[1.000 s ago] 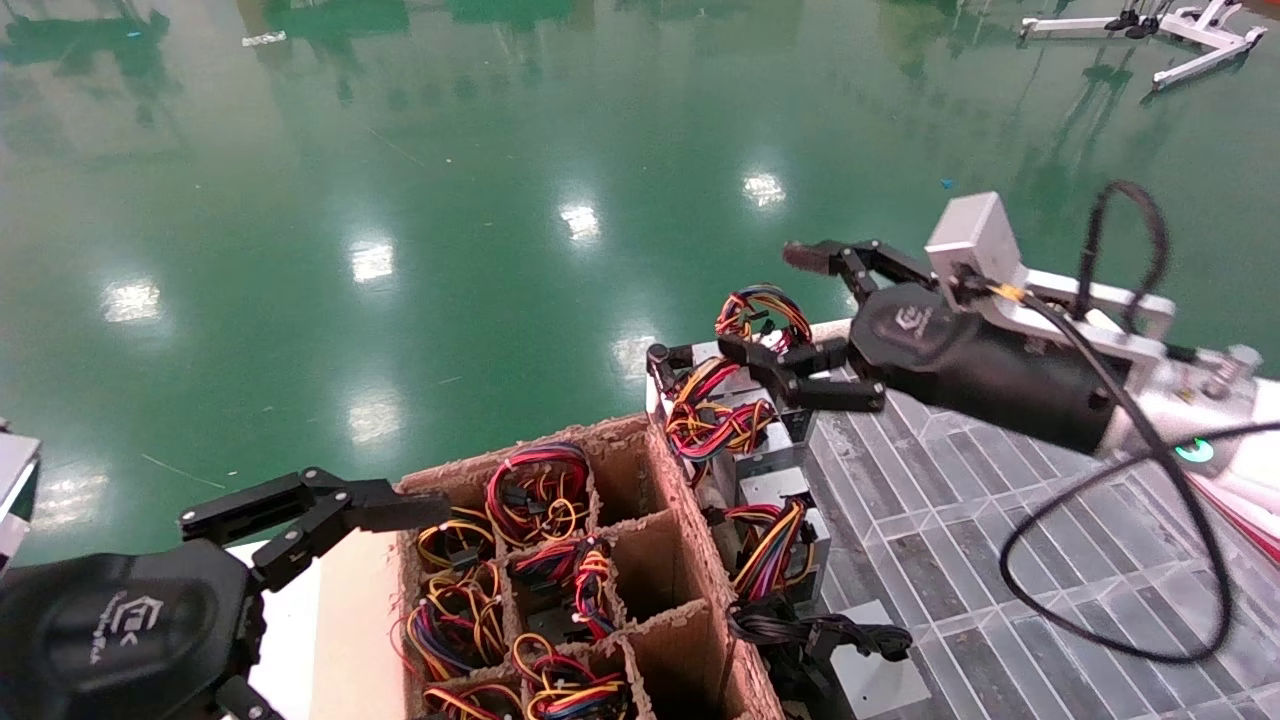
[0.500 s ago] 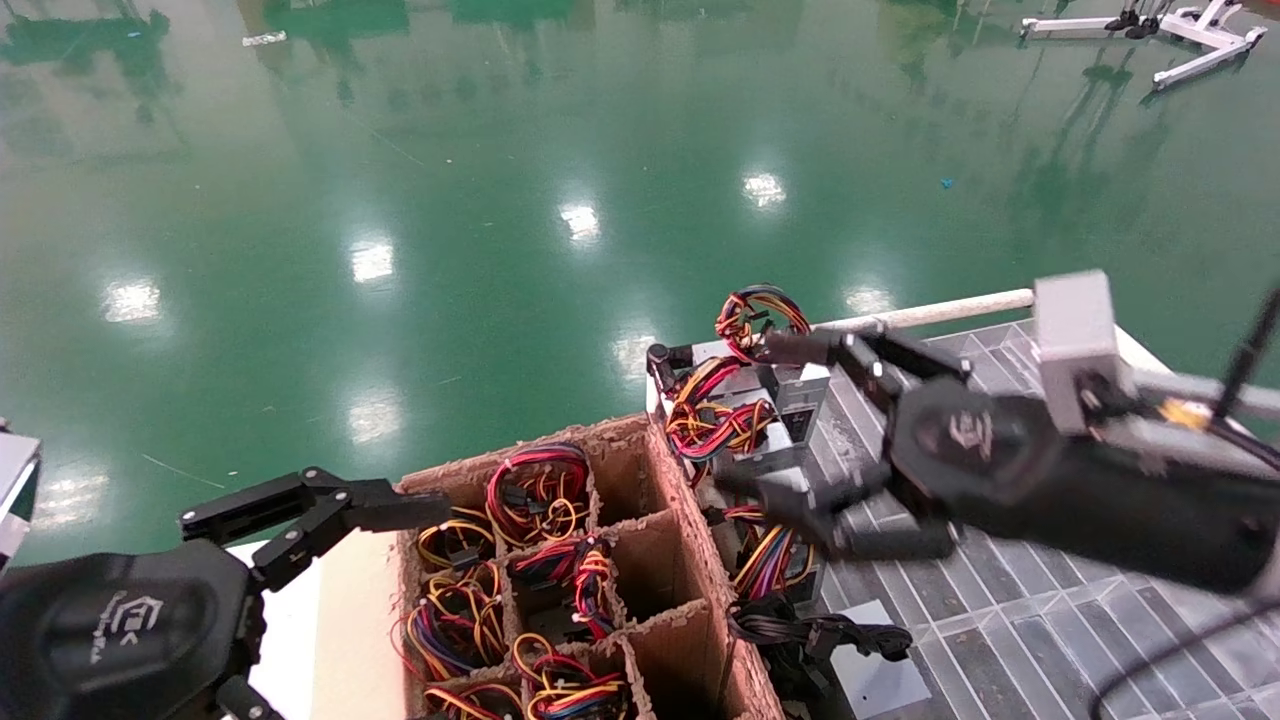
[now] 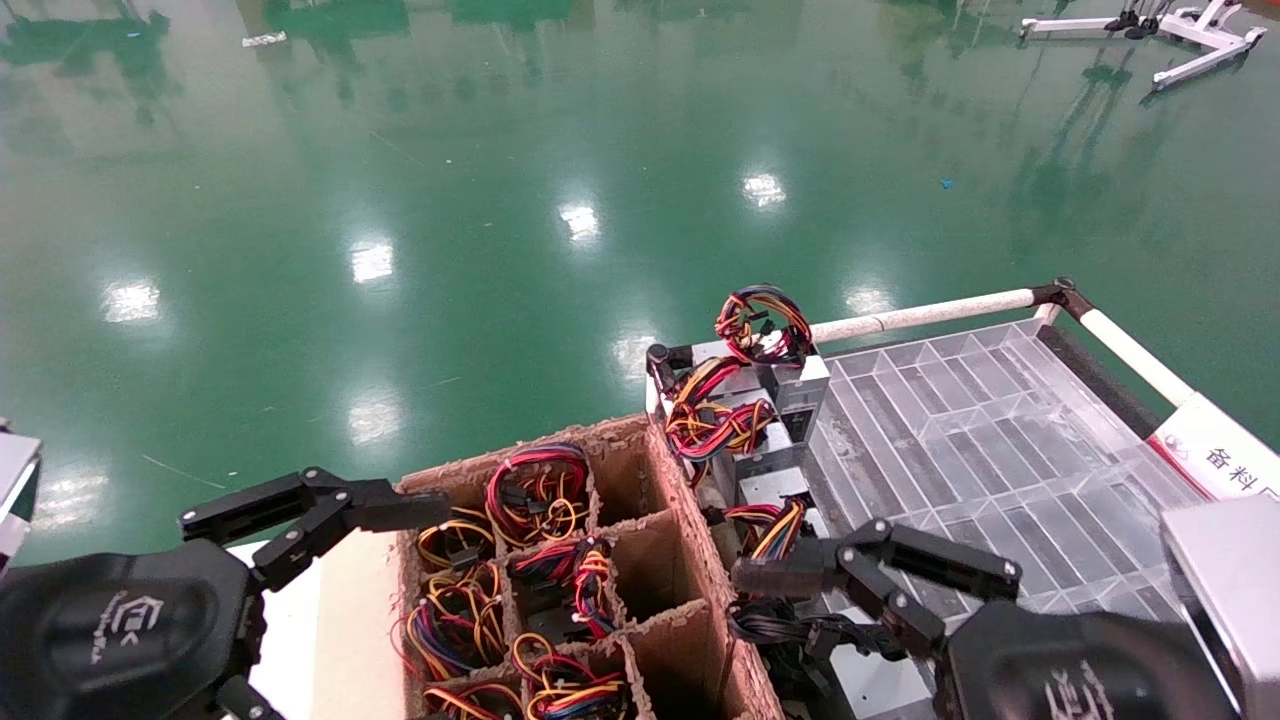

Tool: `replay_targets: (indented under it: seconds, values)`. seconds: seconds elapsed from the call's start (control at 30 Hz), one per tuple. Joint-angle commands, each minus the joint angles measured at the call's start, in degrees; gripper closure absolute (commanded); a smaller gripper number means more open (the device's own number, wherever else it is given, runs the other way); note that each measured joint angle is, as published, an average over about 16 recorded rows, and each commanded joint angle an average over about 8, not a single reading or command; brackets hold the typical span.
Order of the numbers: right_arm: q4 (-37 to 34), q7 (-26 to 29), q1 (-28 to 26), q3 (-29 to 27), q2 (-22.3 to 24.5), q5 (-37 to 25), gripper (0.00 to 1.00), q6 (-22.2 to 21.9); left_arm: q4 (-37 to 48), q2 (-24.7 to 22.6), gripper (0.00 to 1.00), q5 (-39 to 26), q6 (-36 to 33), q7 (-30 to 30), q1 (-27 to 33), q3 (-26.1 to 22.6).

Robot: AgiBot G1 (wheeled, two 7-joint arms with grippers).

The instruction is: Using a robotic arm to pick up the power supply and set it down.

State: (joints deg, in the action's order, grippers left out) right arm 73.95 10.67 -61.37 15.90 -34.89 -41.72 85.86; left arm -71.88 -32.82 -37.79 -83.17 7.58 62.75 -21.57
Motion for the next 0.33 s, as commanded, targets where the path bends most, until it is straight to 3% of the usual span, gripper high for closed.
replay_targets:
  seconds: [0.03, 0.33]
  values:
    - [1.73, 0.86, 1.05, -0.57, 0.75, 0.50, 0.00, 0.77, 0.00, 0.00, 0.00, 0.00, 0.00, 0.00, 0.00, 0.00]
    - [1.23, 0.60, 0.79, -0.48, 0.57, 0.47, 0.00, 0.55, 0.01, 0.00, 0.00, 0.00, 0.00, 0.00, -0.01, 0.00]
